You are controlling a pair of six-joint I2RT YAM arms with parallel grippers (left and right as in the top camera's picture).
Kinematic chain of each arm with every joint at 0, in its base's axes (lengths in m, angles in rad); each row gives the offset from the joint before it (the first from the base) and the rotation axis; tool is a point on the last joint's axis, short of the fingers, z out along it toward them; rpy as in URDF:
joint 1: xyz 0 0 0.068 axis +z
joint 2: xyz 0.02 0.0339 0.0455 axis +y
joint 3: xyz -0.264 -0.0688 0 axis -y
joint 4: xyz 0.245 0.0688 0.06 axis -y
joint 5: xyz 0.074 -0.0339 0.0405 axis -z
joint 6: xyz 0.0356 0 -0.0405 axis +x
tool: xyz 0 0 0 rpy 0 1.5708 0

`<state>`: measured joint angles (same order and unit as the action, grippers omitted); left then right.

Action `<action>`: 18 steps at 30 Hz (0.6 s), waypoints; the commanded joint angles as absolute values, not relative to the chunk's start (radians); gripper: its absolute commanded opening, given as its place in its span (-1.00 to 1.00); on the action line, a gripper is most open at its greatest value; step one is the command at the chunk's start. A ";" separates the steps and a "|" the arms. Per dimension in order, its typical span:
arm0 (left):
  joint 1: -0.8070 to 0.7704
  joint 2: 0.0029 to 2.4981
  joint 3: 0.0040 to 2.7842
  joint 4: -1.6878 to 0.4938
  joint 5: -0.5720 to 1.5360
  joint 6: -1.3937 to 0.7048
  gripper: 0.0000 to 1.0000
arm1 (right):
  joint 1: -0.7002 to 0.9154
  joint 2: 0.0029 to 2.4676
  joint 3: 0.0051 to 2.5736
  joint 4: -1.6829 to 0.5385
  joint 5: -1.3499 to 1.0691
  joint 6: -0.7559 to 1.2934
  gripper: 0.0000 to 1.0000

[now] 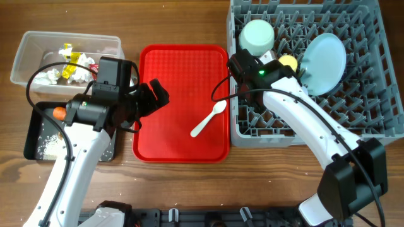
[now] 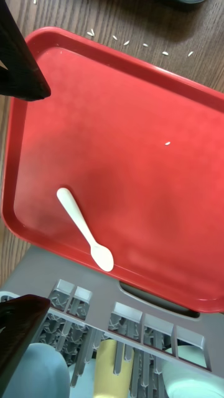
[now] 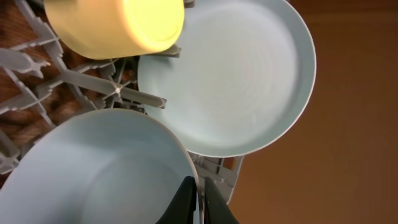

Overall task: Sort waste into correct bins and load items into the dishwasher rack
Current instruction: 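Place the light-blue bowl upside down in the rack with right gripper, then move right gripper to the white spoon and grasp it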

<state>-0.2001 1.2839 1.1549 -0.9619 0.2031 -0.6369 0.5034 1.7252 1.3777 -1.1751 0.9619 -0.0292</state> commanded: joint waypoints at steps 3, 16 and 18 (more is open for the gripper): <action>-0.197 1.272 1.167 -0.962 0.190 -0.633 1.00 | 0.508 1.744 1.372 -1.130 0.801 -0.107 -0.90; -0.197 1.272 1.167 -0.962 0.190 -0.633 1.00 | 0.508 1.744 1.372 -0.976 0.517 -0.131 -0.74; -0.197 1.272 1.167 -0.962 0.190 -0.633 1.00 | 0.508 1.744 1.372 -0.947 0.467 -0.131 -0.63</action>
